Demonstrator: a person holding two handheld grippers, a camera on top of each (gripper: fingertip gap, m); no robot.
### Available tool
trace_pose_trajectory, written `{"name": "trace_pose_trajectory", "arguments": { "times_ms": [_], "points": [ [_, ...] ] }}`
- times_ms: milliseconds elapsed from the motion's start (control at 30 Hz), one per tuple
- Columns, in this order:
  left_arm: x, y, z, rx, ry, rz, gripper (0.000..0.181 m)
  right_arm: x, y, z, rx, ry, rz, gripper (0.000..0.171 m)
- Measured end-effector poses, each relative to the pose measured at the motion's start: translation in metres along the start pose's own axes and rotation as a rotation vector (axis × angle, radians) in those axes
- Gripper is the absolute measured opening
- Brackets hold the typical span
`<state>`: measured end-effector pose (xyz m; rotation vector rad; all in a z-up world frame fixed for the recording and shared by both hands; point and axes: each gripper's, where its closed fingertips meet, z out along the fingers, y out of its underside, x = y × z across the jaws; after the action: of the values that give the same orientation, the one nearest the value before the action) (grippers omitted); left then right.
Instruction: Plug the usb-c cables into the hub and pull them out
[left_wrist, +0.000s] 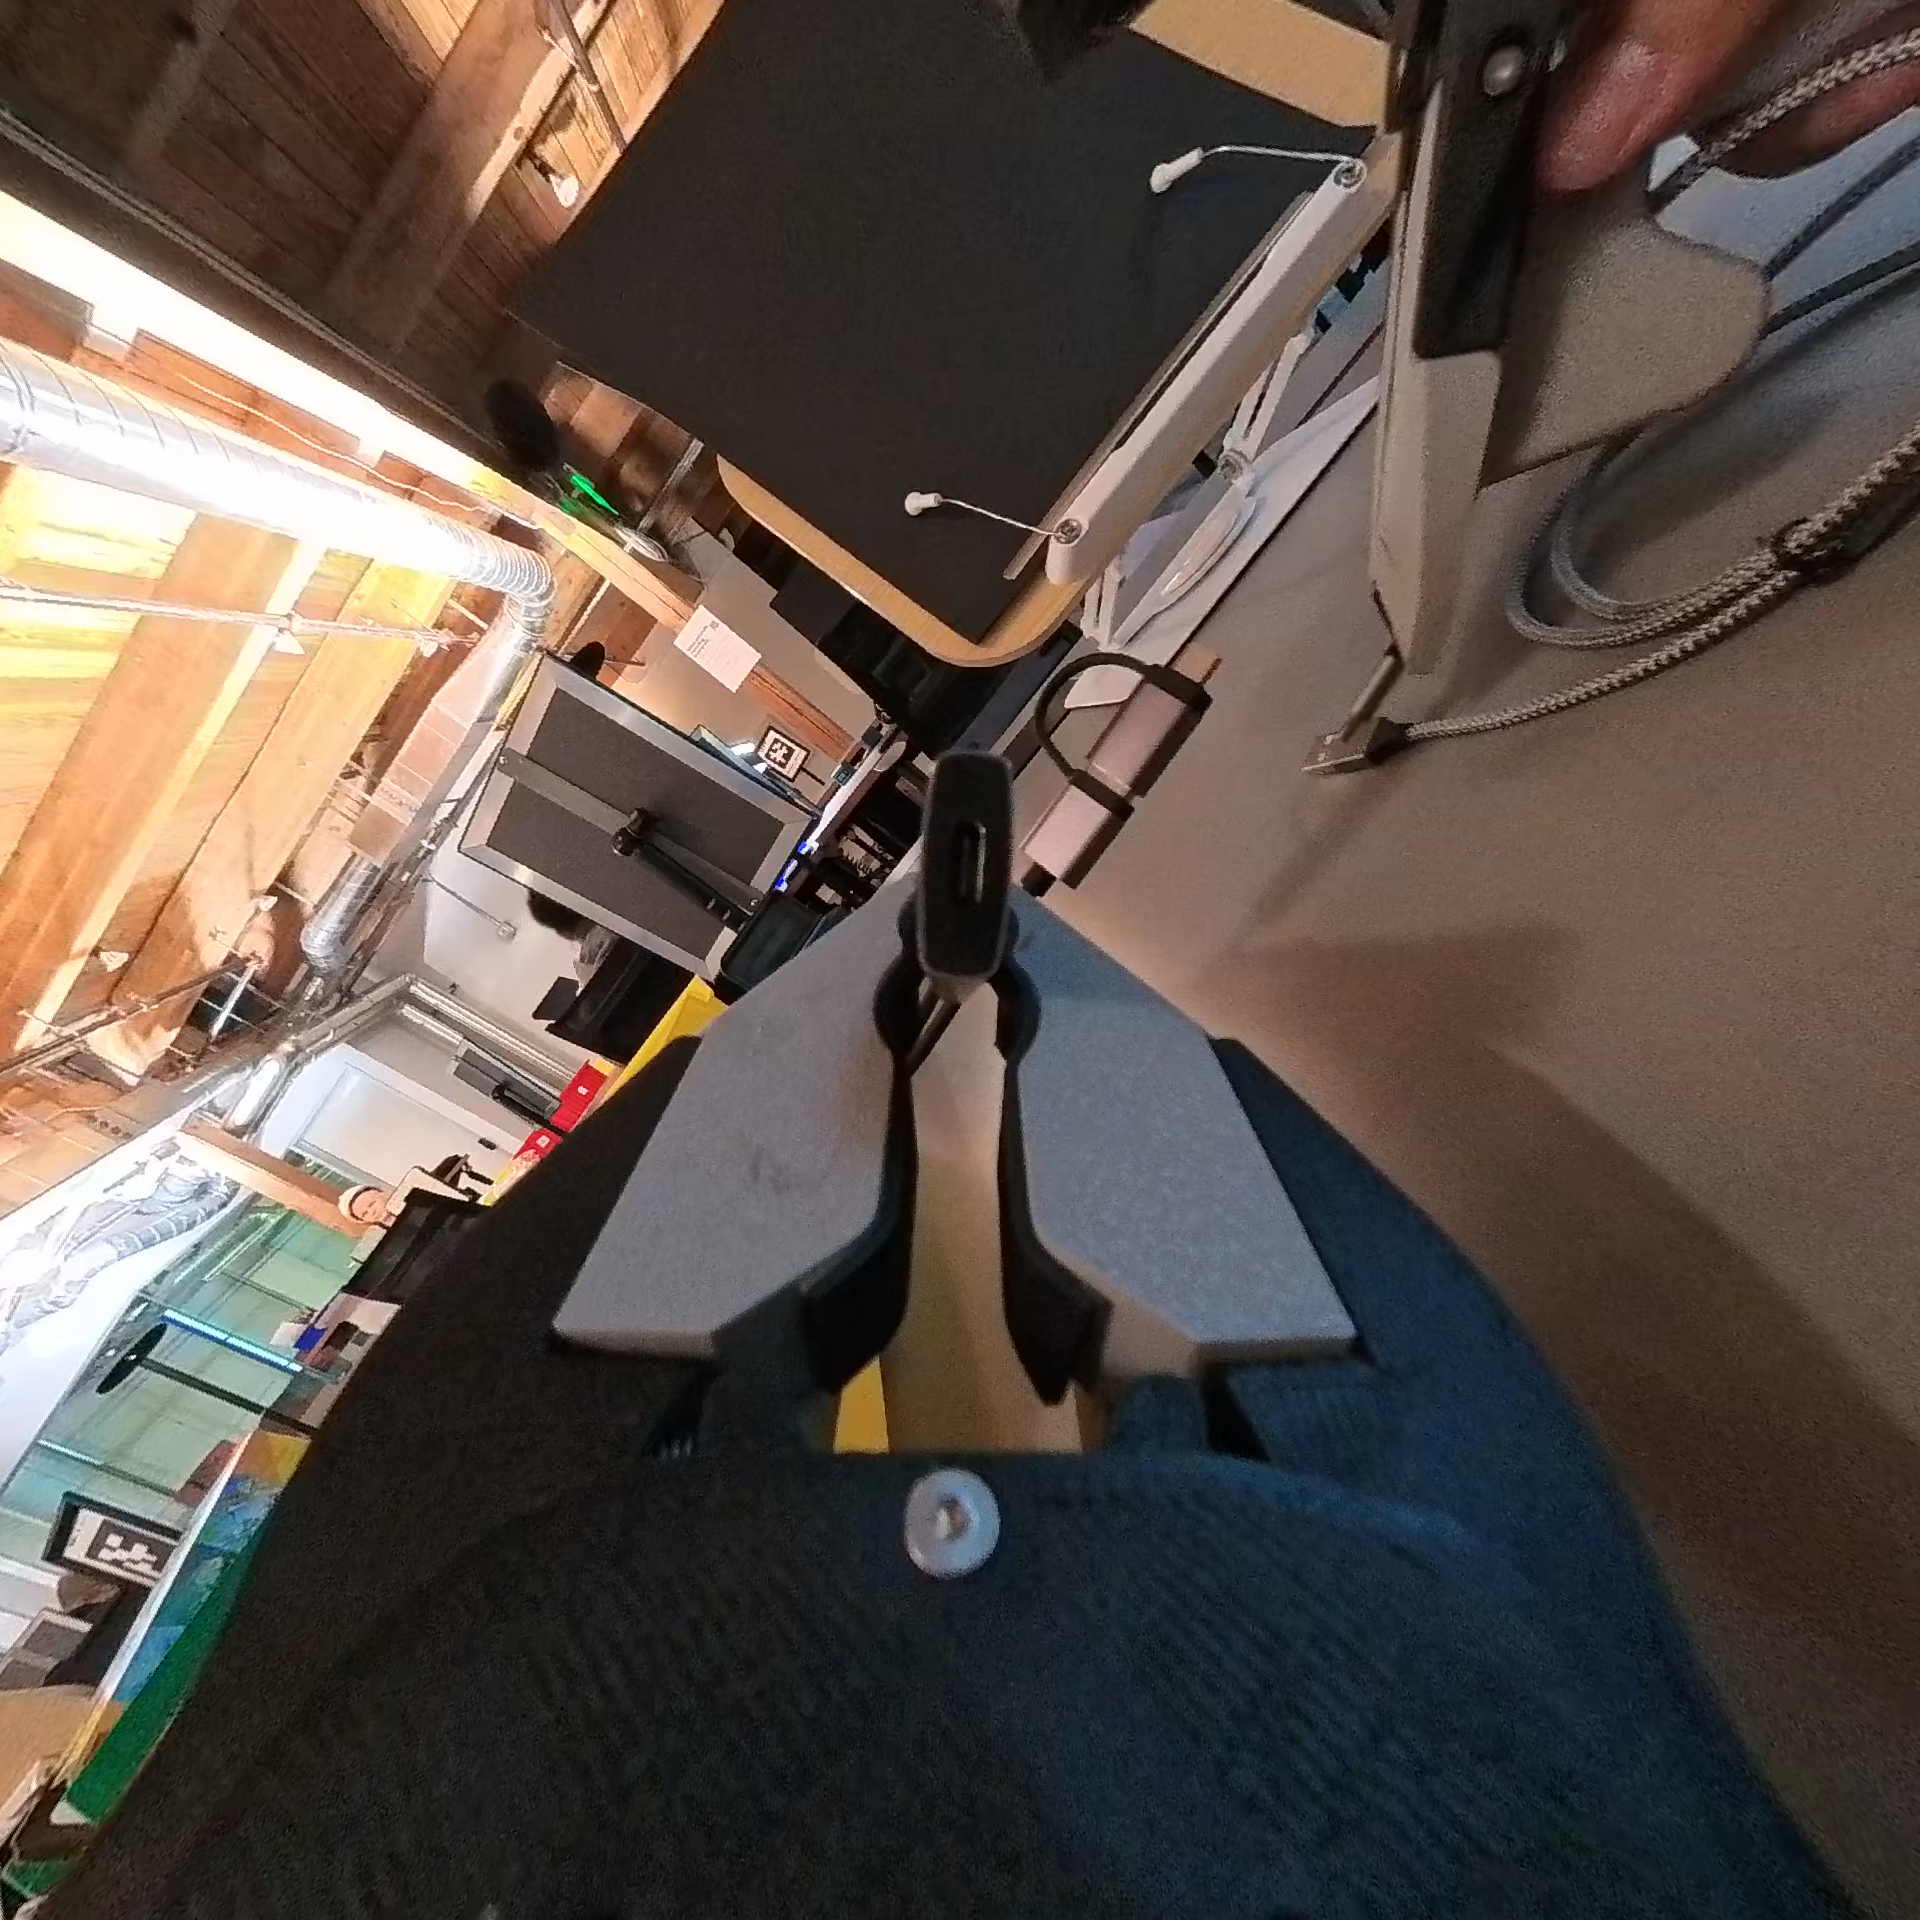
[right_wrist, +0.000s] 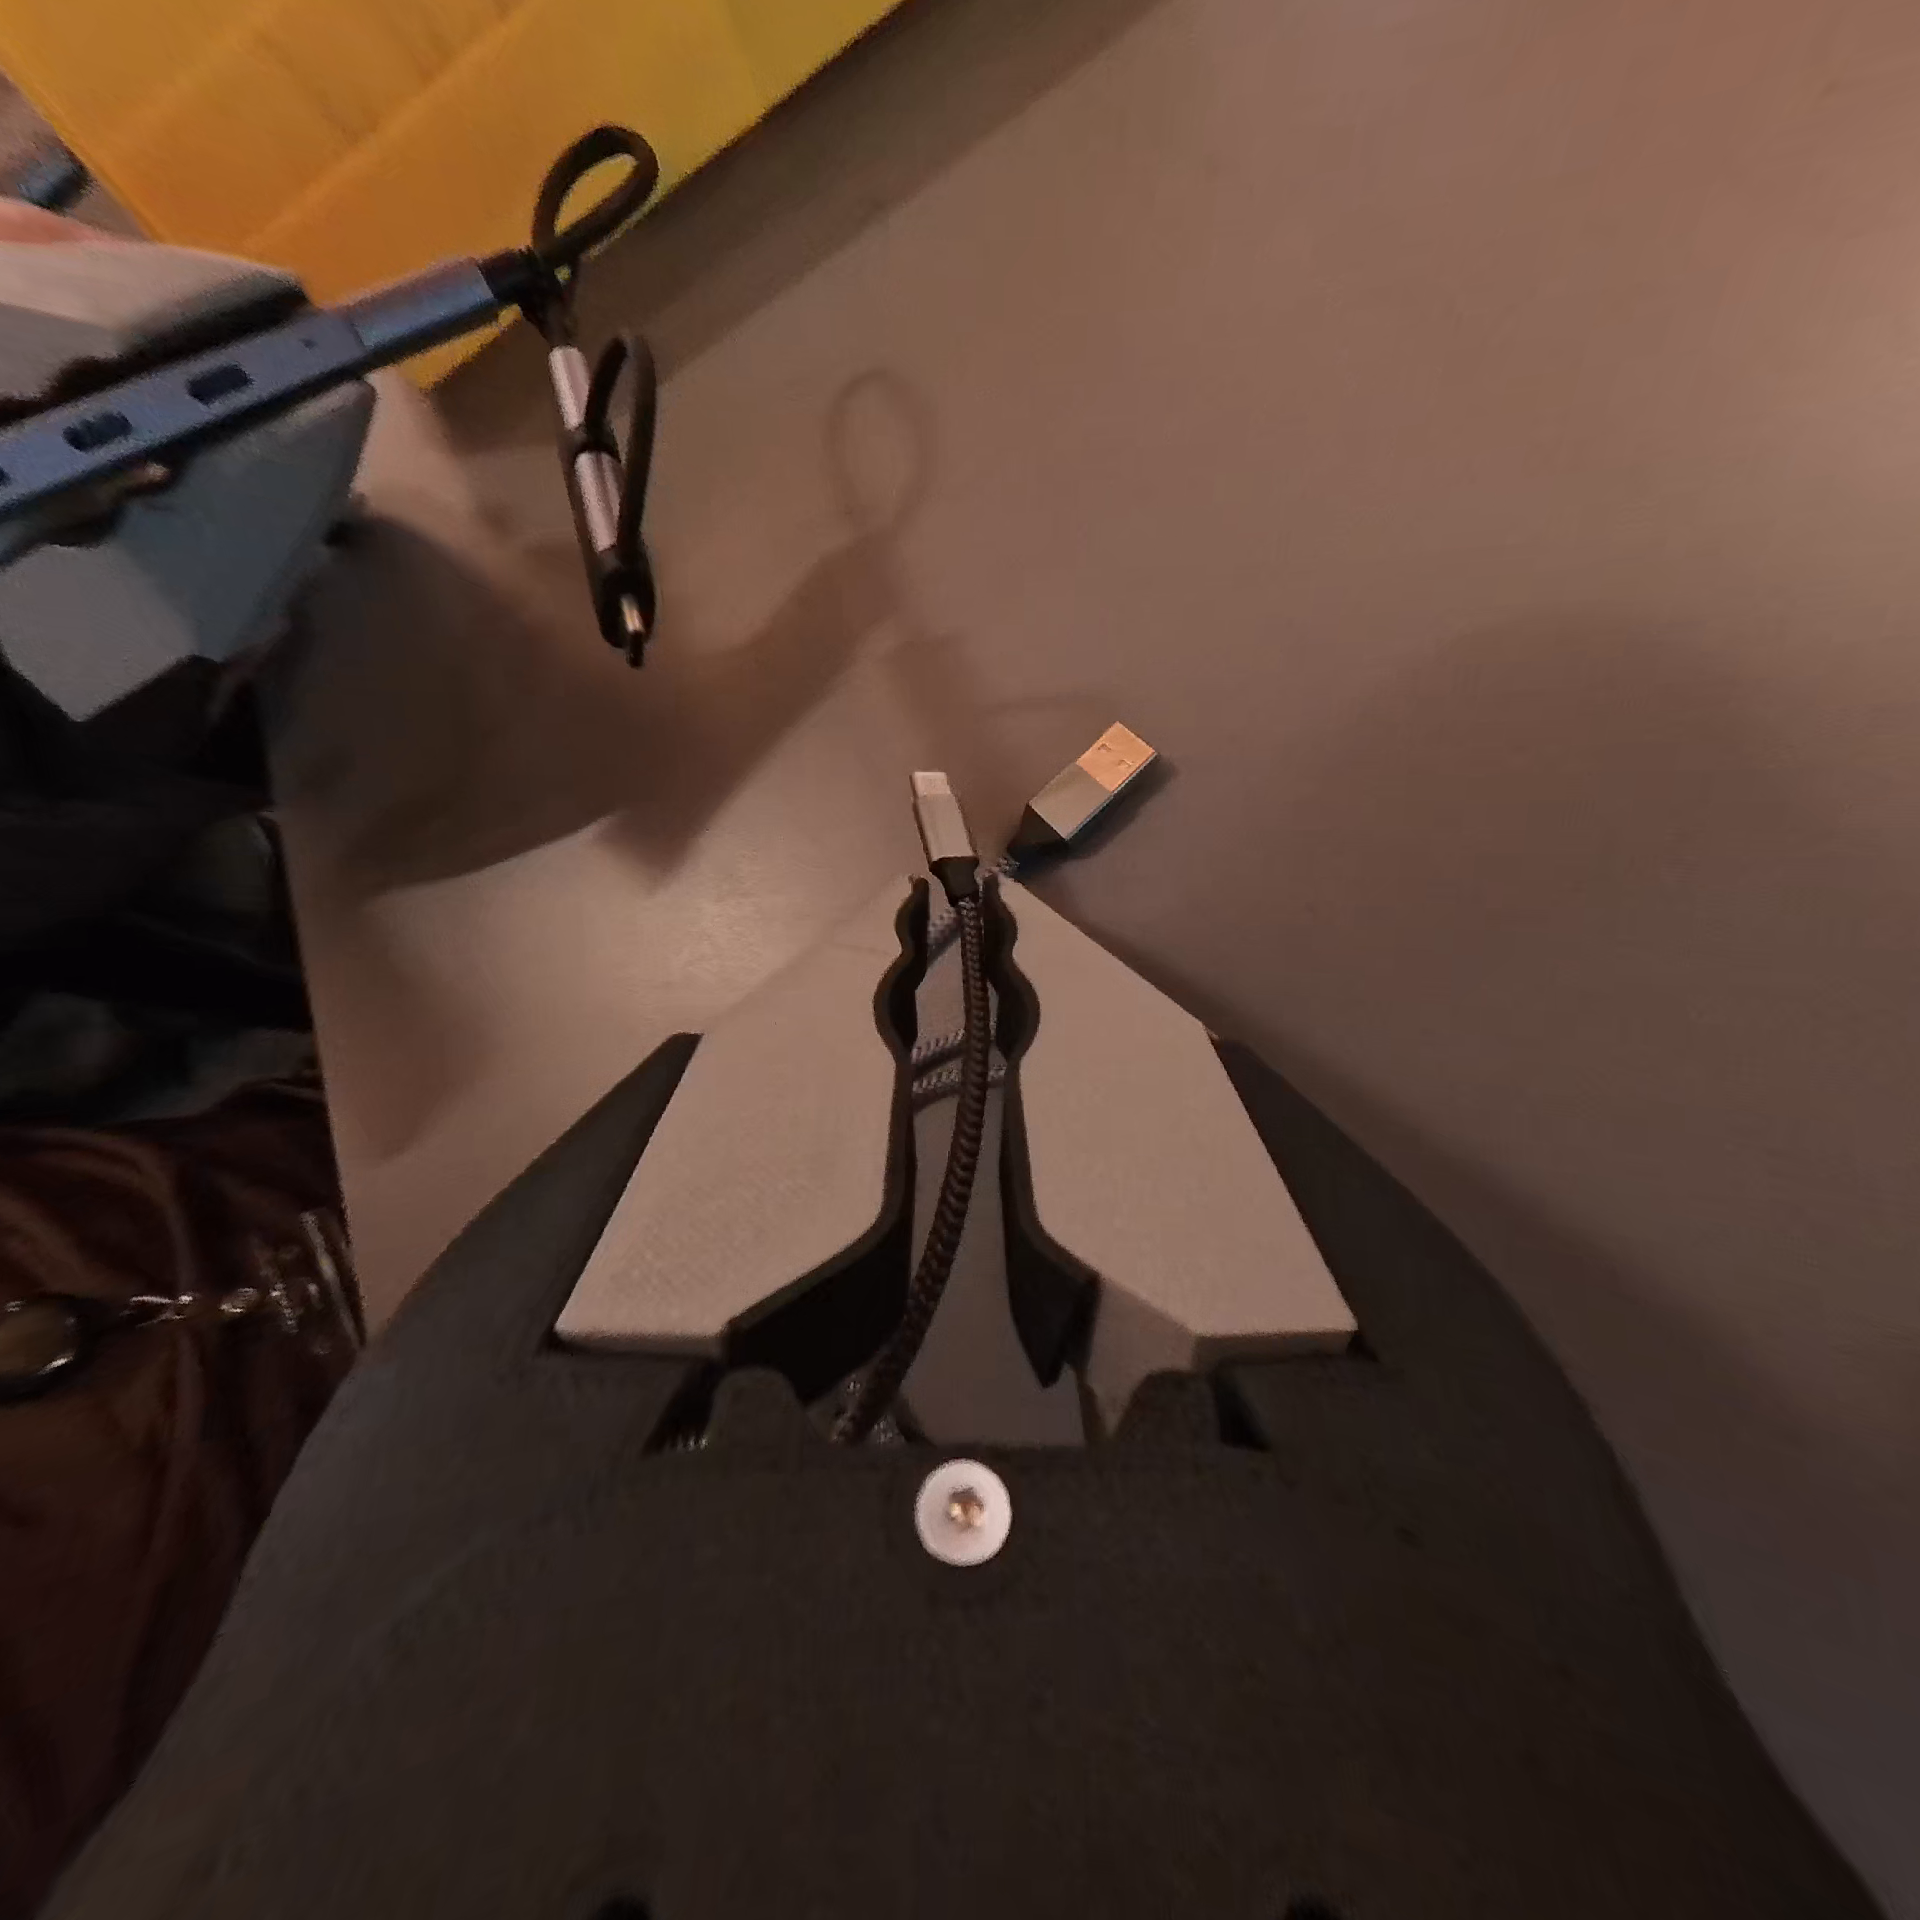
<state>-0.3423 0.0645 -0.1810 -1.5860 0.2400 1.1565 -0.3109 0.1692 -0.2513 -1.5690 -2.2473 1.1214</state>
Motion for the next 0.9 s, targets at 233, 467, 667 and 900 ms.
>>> {"name": "trace_pose_trajectory", "arguments": {
  "times_ms": [233,467,667,900],
  "points": [
    [0.002,0.0,0.0,0.002,0.012,0.01,0.008,-0.01,-0.005,0.0,0.059,-0.128,0.069,0.004],
    [0.01,-0.003,-0.001,0.015,0.06,0.021,0.008,-0.02,-0.009,-0.013,0.108,-0.06,-0.07,0.003],
    [0.015,-0.005,-0.002,0.027,0.108,0.0,0.008,-0.047,-0.021,-0.048,0.185,0.092,-0.277,0.003],
    [0.034,-0.02,-0.009,0.11,0.203,0.033,0.008,-0.102,-0.023,-0.033,0.087,0.092,-0.494,0.003]
  ]
}}
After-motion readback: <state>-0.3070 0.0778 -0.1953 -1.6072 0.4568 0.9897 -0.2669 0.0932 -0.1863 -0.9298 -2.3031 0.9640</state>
